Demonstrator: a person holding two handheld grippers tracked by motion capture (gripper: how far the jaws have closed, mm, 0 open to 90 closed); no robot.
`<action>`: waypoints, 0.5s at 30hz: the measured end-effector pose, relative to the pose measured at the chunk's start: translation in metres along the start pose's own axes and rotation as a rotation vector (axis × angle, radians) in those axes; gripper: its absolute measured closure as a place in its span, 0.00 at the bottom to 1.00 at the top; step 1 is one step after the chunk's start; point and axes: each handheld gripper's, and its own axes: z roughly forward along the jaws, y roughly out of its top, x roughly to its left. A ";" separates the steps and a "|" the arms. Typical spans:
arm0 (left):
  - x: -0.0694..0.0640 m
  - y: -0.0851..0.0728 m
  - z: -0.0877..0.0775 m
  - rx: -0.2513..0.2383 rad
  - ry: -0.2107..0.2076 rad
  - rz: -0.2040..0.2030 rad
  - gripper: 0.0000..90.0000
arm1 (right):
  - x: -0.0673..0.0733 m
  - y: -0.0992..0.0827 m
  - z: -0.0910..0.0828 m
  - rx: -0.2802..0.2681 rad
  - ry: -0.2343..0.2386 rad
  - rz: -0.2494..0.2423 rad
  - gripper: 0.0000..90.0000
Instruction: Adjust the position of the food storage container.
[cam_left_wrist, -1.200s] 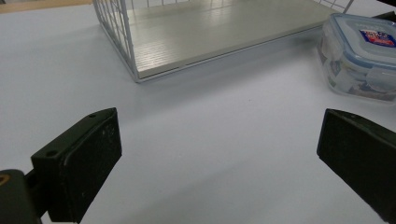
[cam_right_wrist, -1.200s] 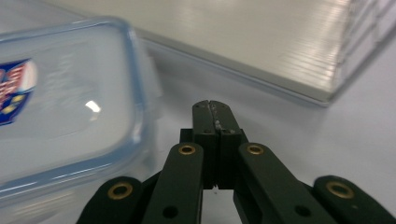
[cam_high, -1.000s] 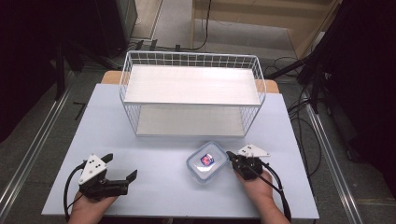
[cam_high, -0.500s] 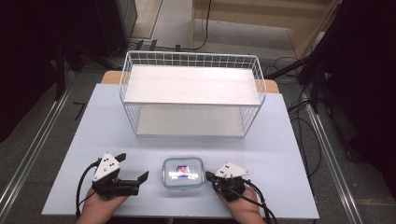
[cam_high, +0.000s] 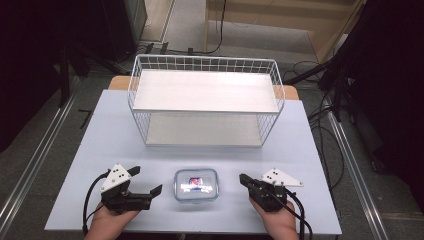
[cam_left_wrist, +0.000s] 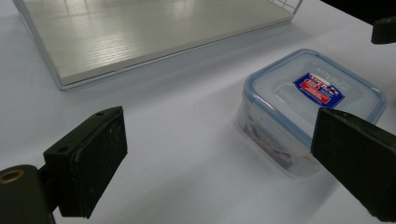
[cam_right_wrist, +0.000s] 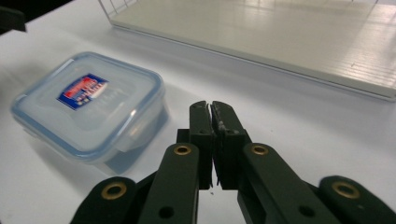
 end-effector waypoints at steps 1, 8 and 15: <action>-0.002 0.001 0.002 0.005 -0.004 -0.013 0.04 | 0.001 0.001 -0.001 -0.004 0.005 0.001 0.95; -0.011 0.005 0.013 0.017 -0.047 -0.037 0.04 | 0.012 0.003 0.003 0.010 0.052 0.012 0.80; -0.022 0.006 0.030 0.048 -0.092 -0.077 0.05 | 0.017 0.004 0.009 0.023 0.068 0.016 0.70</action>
